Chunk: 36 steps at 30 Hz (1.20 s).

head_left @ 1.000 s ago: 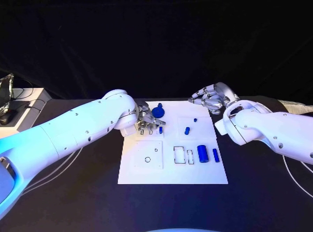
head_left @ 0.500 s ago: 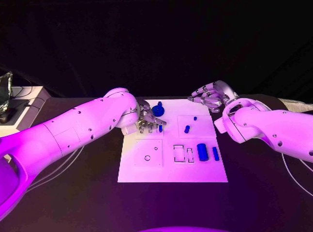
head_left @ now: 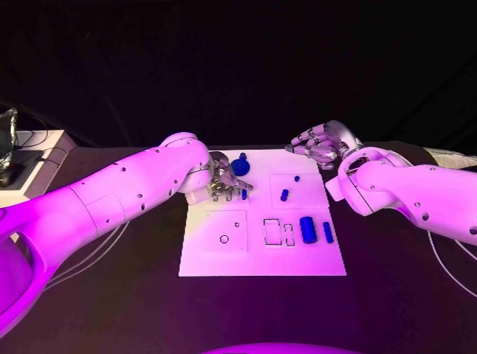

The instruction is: Assemble the parts on the task board

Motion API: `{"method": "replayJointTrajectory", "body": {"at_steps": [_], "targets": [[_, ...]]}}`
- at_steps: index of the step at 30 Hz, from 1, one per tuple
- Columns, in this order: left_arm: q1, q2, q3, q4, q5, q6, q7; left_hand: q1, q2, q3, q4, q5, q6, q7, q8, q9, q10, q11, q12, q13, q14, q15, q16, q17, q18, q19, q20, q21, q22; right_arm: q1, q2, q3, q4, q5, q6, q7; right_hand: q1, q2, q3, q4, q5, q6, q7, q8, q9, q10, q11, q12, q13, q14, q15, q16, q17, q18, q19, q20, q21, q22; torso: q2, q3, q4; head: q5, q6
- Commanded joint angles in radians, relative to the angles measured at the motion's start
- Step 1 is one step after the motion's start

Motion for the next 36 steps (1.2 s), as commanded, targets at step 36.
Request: {"method": "replayJointTrajectory", "body": {"at_steps": [36], "targets": [[-0.001, -0.012, -0.017, 0.022, 0.078, 0.0, 0.041, 0.016, -0.018, 0.604, -0.273, 0.01, -0.023, 0.012, -0.026, 0.026, -0.012, -0.003, -0.029, -0.015, -0.014, -0.004, 0.015, 0.007, -0.01, -0.012, 0.001, 0.008, 0.017, 0.001, 0.004, 0.001, -0.003, -0.013, 0.024, -0.009, -0.007, 0.004, 0.0, 0.005, -0.005, 0.004, 0.004, -0.012, 0.002, -0.004, -0.001, -0.003, 0.002, -0.001, -0.003, -0.006, 0.0, 0.002, 0.028, -0.003, -0.006, 0.156, -0.001, 0.0003, 0.0019, 0.0, -0.006]]}}
